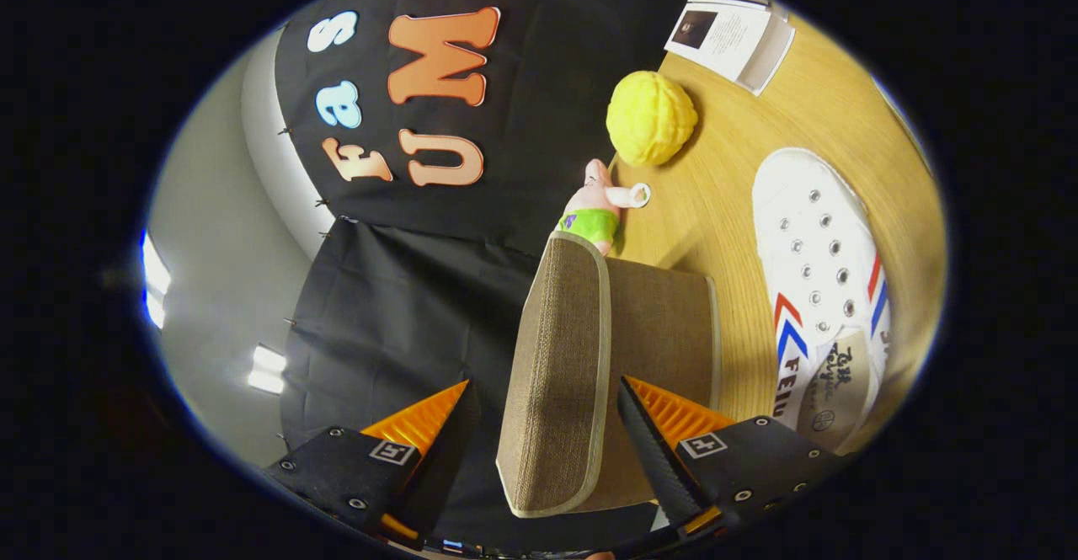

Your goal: Open the storage box then place both shoes into the box .Put the left shoe in first, then the right shoe, with the right side of both shoes facing outward in a uniform manner.

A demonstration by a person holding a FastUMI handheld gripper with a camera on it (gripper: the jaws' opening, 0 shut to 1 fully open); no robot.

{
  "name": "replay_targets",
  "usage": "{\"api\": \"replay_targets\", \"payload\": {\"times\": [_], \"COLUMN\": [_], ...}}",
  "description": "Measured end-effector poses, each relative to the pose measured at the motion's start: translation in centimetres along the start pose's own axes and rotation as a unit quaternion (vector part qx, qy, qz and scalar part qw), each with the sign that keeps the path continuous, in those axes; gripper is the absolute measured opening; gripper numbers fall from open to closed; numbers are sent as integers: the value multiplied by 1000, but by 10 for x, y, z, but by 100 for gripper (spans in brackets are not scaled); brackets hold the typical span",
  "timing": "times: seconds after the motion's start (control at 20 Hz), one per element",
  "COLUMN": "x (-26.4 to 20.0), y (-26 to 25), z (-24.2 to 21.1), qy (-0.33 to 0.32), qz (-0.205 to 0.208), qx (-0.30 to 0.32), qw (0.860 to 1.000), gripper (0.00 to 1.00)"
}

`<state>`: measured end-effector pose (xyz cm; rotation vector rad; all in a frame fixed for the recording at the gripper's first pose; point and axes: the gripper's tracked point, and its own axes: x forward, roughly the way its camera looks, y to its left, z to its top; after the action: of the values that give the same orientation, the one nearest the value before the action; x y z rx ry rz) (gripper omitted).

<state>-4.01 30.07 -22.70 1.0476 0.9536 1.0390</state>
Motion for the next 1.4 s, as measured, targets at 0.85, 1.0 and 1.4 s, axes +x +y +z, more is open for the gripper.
{"api": "replay_targets", "payload": {"times": [0.85,1.0,1.4], "x": [-14,-13,31], "y": [46,65,116], "z": [2,-2,-29], "qy": [-11,-6,51], "qz": [126,122,50], "qx": [83,56,17], "qw": [988,991,997], "gripper": [82,69,3]}}
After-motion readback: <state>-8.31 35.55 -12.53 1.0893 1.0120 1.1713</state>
